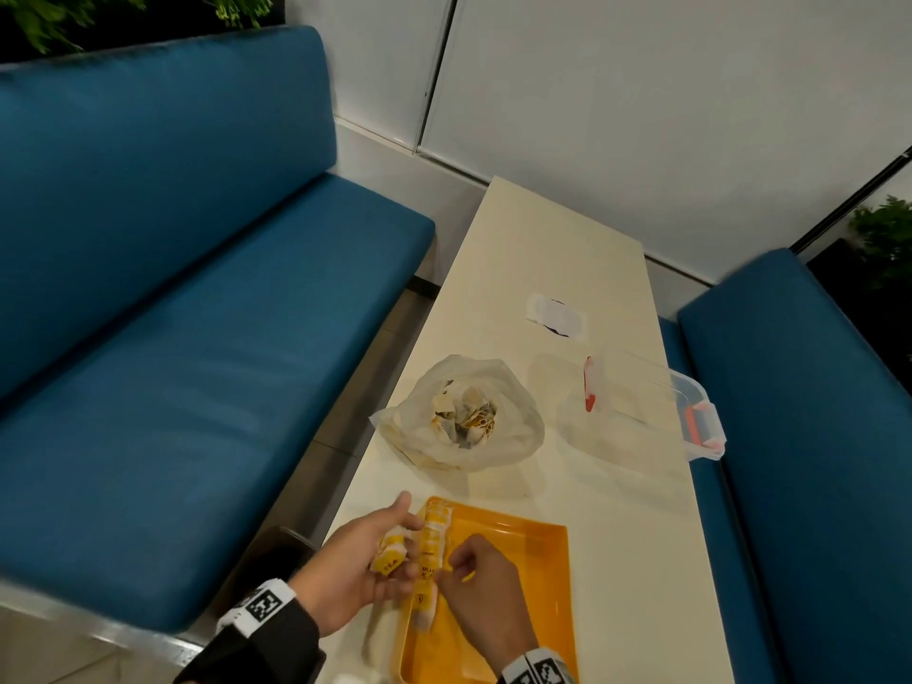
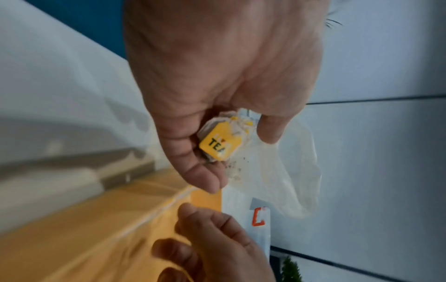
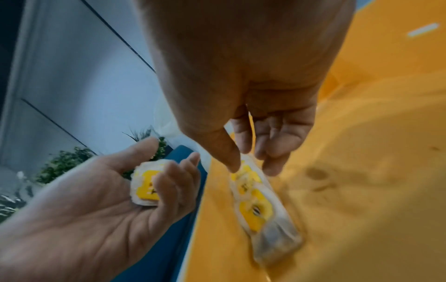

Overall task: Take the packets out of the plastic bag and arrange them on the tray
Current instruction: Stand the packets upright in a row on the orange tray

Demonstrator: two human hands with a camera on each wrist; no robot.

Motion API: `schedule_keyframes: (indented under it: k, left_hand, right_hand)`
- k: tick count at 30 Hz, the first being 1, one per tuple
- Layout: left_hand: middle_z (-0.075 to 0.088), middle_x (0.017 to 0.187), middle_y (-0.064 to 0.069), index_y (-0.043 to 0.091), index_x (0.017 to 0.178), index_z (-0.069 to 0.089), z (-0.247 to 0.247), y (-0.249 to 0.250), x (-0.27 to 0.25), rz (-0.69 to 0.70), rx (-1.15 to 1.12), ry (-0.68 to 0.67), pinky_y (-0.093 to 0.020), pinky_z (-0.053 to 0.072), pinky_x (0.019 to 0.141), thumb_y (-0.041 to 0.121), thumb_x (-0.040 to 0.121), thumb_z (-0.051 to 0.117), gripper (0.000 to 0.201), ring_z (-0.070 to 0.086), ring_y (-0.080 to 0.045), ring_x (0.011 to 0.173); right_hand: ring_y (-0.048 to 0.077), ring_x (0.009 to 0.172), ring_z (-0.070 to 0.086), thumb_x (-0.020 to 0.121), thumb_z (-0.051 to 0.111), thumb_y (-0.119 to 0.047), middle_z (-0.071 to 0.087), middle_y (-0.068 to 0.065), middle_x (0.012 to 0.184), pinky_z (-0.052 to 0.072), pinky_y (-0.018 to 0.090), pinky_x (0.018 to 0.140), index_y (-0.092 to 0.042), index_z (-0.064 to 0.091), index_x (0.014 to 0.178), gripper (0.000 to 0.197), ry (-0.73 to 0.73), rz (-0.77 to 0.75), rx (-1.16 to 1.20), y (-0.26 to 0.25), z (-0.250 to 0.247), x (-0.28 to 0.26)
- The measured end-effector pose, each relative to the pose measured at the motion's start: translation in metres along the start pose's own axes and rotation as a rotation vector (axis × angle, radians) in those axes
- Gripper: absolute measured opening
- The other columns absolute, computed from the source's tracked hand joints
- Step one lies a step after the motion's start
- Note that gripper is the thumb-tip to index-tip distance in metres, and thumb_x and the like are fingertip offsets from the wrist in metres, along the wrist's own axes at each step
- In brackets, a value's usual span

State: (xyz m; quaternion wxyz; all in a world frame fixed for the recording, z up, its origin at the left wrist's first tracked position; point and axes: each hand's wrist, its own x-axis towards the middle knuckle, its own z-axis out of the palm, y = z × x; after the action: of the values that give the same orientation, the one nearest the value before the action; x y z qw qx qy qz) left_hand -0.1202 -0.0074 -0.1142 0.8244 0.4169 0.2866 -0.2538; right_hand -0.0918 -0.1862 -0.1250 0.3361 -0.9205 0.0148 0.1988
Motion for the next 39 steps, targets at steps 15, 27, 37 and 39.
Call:
schedule_keyframes:
  k: [15, 27, 37, 39]
  left_hand:
    - [0.071, 0.105, -0.026, -0.003, 0.123, 0.067, 0.015, 0.007, 0.010, 0.007, -0.271, -0.077, -0.044, 0.057, 0.081, 0.038, 0.108, 0.041, 0.051, 0.073, -0.037, 0.092]
    - [0.069, 0.117, -0.027, 0.000, 0.123, 0.068, 0.008, 0.008, 0.013, 0.025, -0.122, -0.116, -0.046, 0.061, 0.087, 0.017, 0.095, 0.063, 0.033, 0.071, -0.037, 0.097]
    - [0.074, 0.109, -0.019, 0.006, 0.109, 0.075, 0.010, 0.013, 0.003, 0.156, 0.131, -0.148, -0.038, 0.058, 0.075, 0.015, 0.094, 0.068, 0.019, 0.072, -0.031, 0.096]
    - [0.075, 0.102, -0.017, 0.009, 0.100, 0.078, 0.011, 0.012, 0.003, 0.215, 0.214, -0.092, -0.036, 0.058, 0.071, 0.015, 0.092, 0.073, 0.011, 0.072, -0.027, 0.090]
  right_hand:
    - [-0.003, 0.096, 0.061, 0.081, 0.075, -0.027, 0.051, -0.019, 0.108, 0.053, 0.014, 0.082, -0.037, 0.062, 0.108, 0.031, -0.030, -0.451, -0.020, -0.044, -0.014, -0.012]
    - [0.005, 0.078, 0.058, 0.084, 0.070, -0.011, 0.062, -0.013, 0.081, 0.042, 0.011, 0.066, -0.036, 0.064, 0.088, 0.026, -0.090, -0.423, 0.103, -0.038, -0.034, -0.001]
    - [0.009, 0.068, 0.060, 0.081, 0.076, -0.014, 0.069, 0.000, 0.075, 0.052, 0.026, 0.065, -0.022, 0.068, 0.079, 0.011, -0.035, -0.282, 0.345, -0.042, -0.048, 0.011]
    - [0.012, 0.064, 0.062, 0.083, 0.076, -0.011, 0.067, 0.001, 0.069, 0.052, 0.028, 0.063, -0.017, 0.068, 0.080, 0.010, -0.037, -0.271, 0.391, -0.043, -0.049, 0.012]
